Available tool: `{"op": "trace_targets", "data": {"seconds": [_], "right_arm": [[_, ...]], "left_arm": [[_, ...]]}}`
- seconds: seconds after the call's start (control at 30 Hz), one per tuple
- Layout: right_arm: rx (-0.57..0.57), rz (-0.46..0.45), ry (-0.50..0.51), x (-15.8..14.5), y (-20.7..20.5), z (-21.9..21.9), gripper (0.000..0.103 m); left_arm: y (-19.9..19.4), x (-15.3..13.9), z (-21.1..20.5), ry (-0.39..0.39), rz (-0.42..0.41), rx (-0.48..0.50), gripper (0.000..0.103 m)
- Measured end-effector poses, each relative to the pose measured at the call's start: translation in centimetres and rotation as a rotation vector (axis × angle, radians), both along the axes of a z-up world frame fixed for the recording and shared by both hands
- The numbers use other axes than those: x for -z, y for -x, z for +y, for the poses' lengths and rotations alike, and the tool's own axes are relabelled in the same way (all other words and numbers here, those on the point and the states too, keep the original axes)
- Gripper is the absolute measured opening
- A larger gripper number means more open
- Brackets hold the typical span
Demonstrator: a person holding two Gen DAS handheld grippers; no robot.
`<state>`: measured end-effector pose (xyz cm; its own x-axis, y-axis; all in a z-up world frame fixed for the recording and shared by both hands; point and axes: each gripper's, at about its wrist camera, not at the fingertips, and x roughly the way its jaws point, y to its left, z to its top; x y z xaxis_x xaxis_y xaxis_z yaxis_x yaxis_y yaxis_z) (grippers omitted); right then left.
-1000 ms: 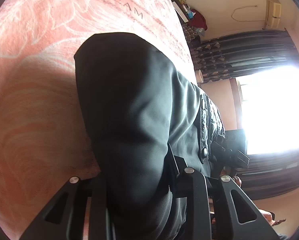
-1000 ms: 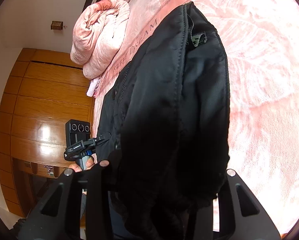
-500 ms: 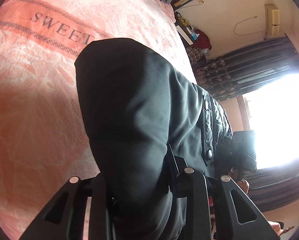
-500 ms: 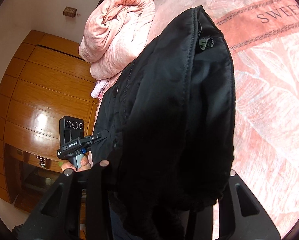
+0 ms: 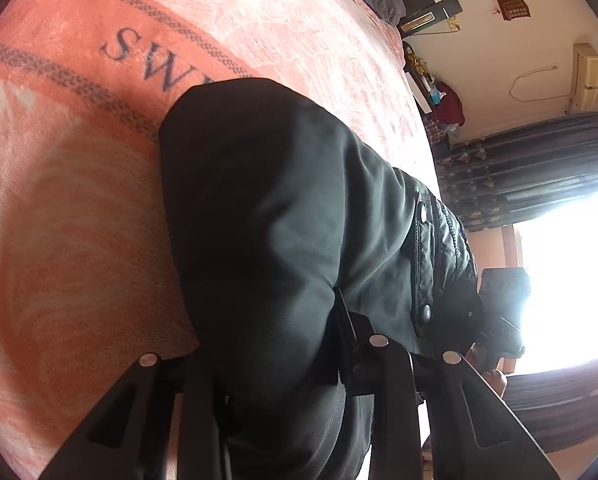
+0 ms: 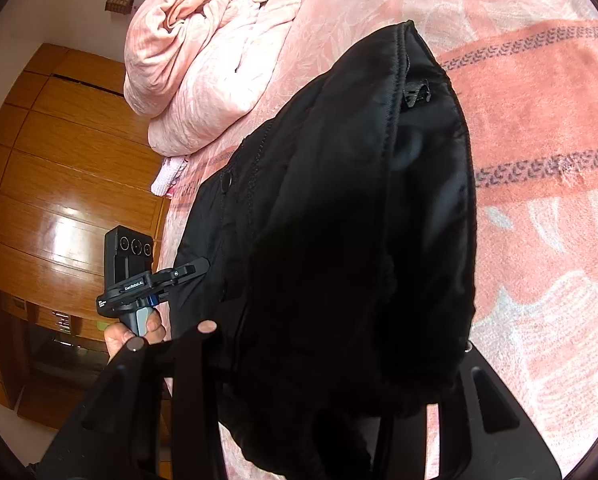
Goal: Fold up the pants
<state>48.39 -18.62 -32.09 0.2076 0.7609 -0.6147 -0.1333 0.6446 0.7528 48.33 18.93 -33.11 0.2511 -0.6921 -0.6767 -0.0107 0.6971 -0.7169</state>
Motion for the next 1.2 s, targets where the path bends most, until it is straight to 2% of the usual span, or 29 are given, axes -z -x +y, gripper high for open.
{"op": "trace_targets", "data": {"seconds": [0.1, 0.2, 0.23, 0.27, 0.33, 0.4, 0.43, 0.5, 0.53, 0.63, 0.73, 0.8, 0.9, 0.93, 0.97, 1.0, 1.07, 1.2], "right_arm": [[-0.004, 0.016, -0.012, 1.0, -0.7, 0.0, 0.044], [0.0, 0.037, -0.02, 2.1, -0.9, -0.8, 0.054], [0.001, 0.039, -0.019, 2.2, -0.7, -0.9, 0.059], [0.007, 0.043, -0.017, 2.0, -0.7, -1.0, 0.069], [0.043, 0.039, -0.016, 1.1, -0.9, -0.9, 0.084], [0.089, 0.001, 0.009, -0.3, -0.2, -2.3, 0.085], [0.136, -0.043, 0.065, -1.4, 0.2, -3.3, 0.085], [0.212, -0.128, 0.134, -3.6, 1.2, -4.9, 0.08], [0.234, -0.169, 0.118, -4.8, 1.7, -5.5, 0.073], [0.225, -0.279, 0.016, -7.8, 3.6, -5.2, 0.071], [0.175, -0.228, -0.11, -6.7, 4.3, -3.3, 0.066], [0.172, -0.177, -0.143, -4.7, 4.5, -2.7, 0.066], [0.232, -0.061, -0.168, -0.9, 4.1, -3.0, 0.057], [0.251, -0.024, -0.178, 0.1, 4.1, -3.6, 0.051], [0.262, -0.002, -0.197, 0.5, 4.1, -3.9, 0.05], [0.26, 0.002, -0.215, 0.3, 4.1, -4.0, 0.05], [0.253, -0.051, -0.21, -1.7, 4.2, -4.0, 0.063], [0.296, -0.132, -0.255, -5.0, 1.1, -4.3, 0.067]], "left_arm": [[0.6, 1.0, 0.4, 0.013, -0.006, 0.008, 0.032], [0.8, 1.7, 0.7, 0.019, -0.004, 0.003, 0.037], [0.8, 1.8, 0.7, 0.021, 0.0, 0.0, 0.042], [0.8, 1.8, 0.8, 0.017, 0.008, -0.005, 0.045], [0.8, 0.9, 0.9, -0.039, 0.012, -0.036, 0.063], [1.4, -0.7, 1.6, -0.116, -0.037, -0.067, 0.076], [2.0, -1.9, 2.0, -0.176, -0.073, -0.094, 0.08], [3.4, -4.7, 2.6, -0.307, -0.16, -0.181, 0.084], [4.5, -6.1, 2.7, -0.361, -0.208, -0.233, 0.084], [7.8, -8.7, 1.4, -0.424, -0.333, -0.279, 0.089], [9.9, -8.6, -0.8, -0.51, -0.39, -0.265, 0.09], [10.2, -7.3, -2.4, -0.563, -0.369, -0.259, 0.09], [9.8, -4.9, -4.5, -0.612, -0.301, -0.227, 0.09], [9.7, -4.1, -4.5, -0.606, -0.277, -0.222, 0.091], [9.9, -3.6, -4.4, -0.584, -0.266, -0.231, 0.091], [9.9, -3.4, -4.1, -0.566, -0.256, -0.242, 0.092], [10.3, -3.7, -3.5, -0.546, -0.255, -0.251, 0.091], [11.5, -4.9, -2.5, -0.53, -0.302, -0.285, 0.092]]}}
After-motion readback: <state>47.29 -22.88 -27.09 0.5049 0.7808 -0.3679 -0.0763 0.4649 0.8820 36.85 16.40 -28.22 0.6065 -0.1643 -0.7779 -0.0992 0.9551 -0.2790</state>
